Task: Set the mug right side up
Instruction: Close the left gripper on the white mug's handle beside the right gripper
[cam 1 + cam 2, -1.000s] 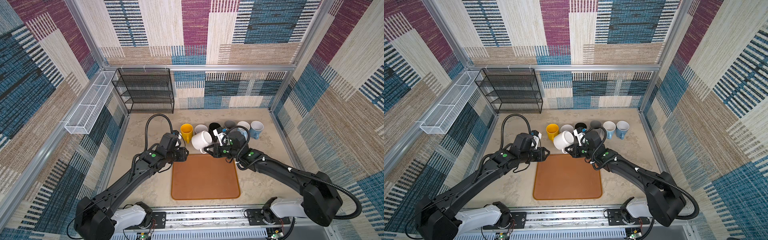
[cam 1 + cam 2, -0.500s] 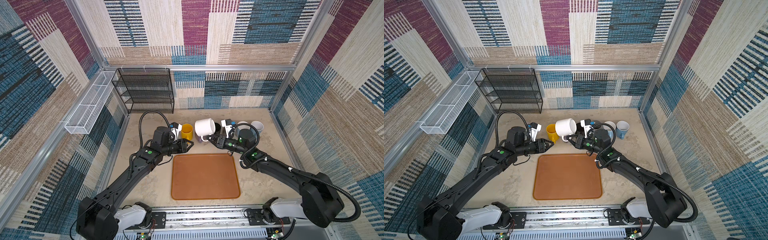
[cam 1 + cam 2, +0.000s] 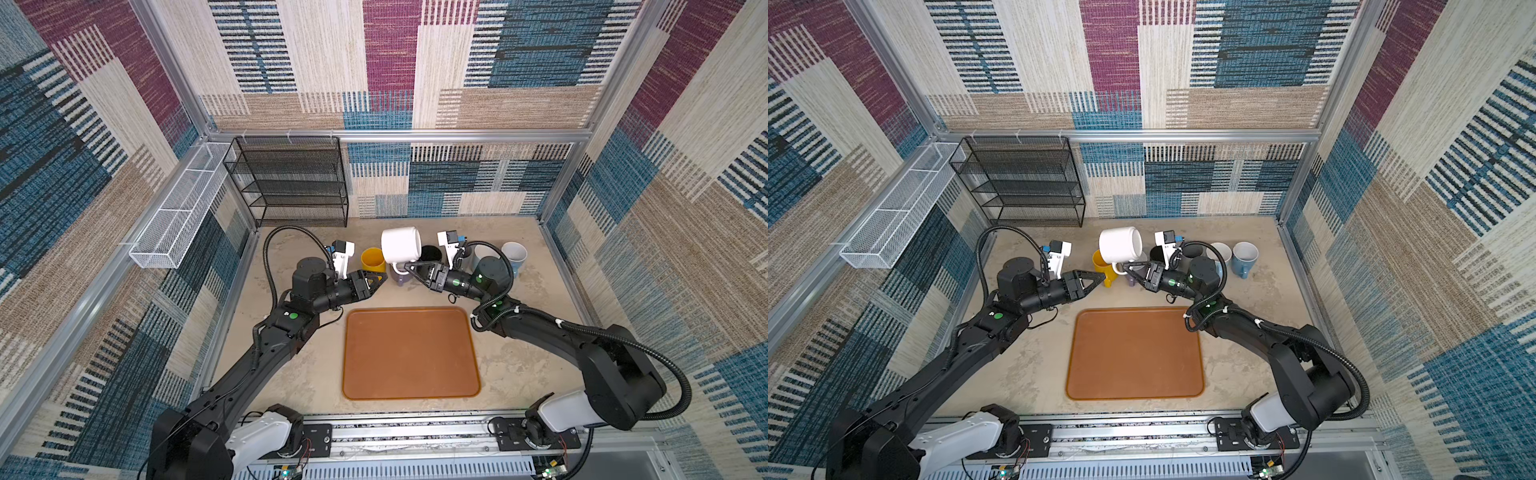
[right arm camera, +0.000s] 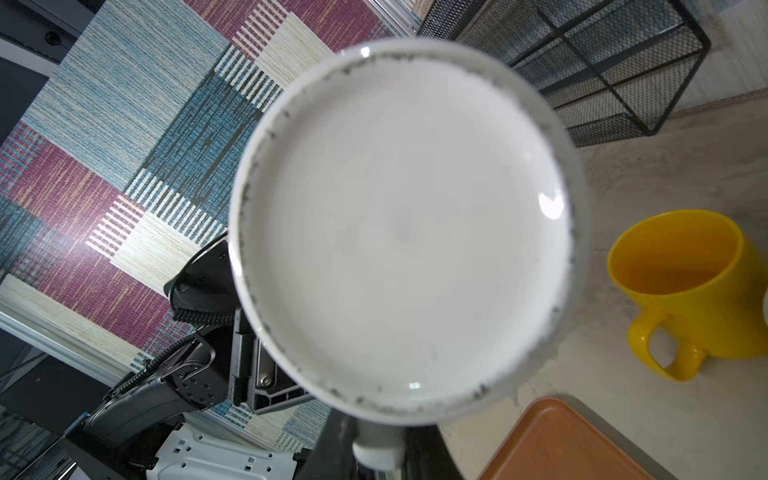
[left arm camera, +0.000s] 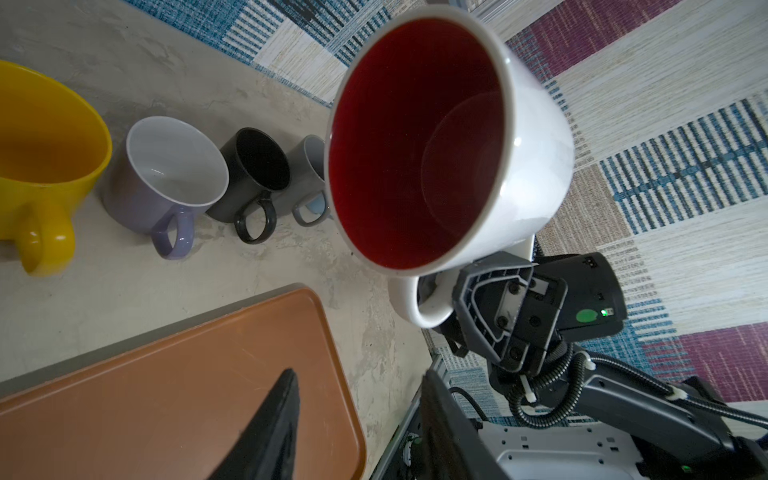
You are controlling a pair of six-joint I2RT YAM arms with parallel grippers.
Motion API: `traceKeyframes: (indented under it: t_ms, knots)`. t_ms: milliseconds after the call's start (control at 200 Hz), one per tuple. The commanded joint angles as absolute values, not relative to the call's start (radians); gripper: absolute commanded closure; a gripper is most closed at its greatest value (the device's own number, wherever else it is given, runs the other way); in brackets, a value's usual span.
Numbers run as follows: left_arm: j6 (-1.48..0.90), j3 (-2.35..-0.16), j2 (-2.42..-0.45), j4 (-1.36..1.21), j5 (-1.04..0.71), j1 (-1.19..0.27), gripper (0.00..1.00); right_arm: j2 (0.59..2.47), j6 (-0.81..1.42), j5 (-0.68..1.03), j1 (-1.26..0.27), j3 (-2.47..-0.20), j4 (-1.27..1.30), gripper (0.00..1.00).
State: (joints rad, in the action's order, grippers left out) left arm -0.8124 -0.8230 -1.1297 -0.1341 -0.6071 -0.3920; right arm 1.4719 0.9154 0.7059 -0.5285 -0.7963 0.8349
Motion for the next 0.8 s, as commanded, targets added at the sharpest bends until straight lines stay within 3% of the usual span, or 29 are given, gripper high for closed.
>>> traceKeyframes:
  t_ms: [0, 506, 796]
  knots:
    - [-0.886, -0.82, -1.148, -0.294, -0.661, -0.389, 0.55, 1.484, 0.925, 0.757, -0.531, -0.819, 1.02, 1.0]
    - [-0.966, -0.776, -1.15, -0.507, -0.692, -0.391, 0.58, 1.564, 0.94, 0.799, -0.586, -0.885, 1.103, 1.0]
    - [-0.977, -0.731, -1.103, -0.582, -0.677, -0.39, 0.71, 1.619, 1.006, 0.813, -0.614, -0.892, 1.189, 1.0]
